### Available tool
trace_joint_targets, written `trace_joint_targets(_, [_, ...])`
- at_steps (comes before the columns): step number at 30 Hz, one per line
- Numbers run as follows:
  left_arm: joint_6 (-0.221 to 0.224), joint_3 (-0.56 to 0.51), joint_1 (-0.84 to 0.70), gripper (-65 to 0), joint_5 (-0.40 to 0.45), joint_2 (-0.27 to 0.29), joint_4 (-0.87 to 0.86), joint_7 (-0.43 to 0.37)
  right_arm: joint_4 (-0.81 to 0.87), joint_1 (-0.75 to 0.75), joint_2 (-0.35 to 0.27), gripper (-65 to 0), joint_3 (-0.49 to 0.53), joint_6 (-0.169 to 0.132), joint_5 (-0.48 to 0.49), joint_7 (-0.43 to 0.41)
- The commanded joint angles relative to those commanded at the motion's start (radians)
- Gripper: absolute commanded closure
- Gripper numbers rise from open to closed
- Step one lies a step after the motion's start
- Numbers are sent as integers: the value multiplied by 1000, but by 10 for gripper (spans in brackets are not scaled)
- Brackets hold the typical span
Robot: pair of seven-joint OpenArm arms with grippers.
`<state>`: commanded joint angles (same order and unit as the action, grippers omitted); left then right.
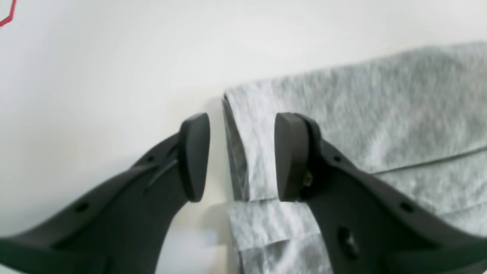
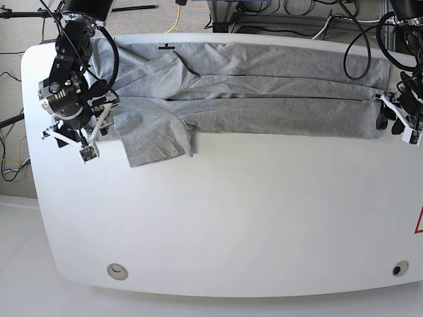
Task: Fold the T-shirt properly
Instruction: 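Move the right gripper to the strip's collar end and grasp it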
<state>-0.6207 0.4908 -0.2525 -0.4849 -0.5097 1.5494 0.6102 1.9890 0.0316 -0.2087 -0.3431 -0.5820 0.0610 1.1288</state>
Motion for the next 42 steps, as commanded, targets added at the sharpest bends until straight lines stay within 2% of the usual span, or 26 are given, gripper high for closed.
trace_joint_targets(1, [-4, -2, 0, -260, -3, 9, 0, -4, -23, -14, 3, -285, 5, -2, 9, -17])
trace_joint_targets(5, [-4, 1, 0, -264, -2, 11, 3, -9, -91, -46, 9, -261, 7, -24, 38, -32])
trace_joint_targets(9, [-3, 2, 3, -267, -1, 1, 7, -12, -207, -70, 11, -289, 12, -48, 79, -51])
trace_joint_targets(11, [-4, 3, 1, -263, -3, -16, 9, -21, -368, -101, 9, -319, 13, -74, 141, -78])
trace_joint_targets(21, [-9, -1, 8, -247, -10, -14, 1, -4, -363, -132, 10, -321, 33, -63, 194, -34])
trace_joint_targets(33, [-2, -4, 8, -252, -9, -1, 0, -4, -507, -249, 22, -344, 50, -66, 126, -90])
trace_joint_targets(35, [-1, -7, 5, -253, 20, 2, -6, -10, -566, -270, 25, -340, 44, -68, 117, -105])
trace_joint_targets(42, [3, -14, 1, -255, 25, 5, -7, -13, -614, -286, 25, -338, 47, -70, 119, -129])
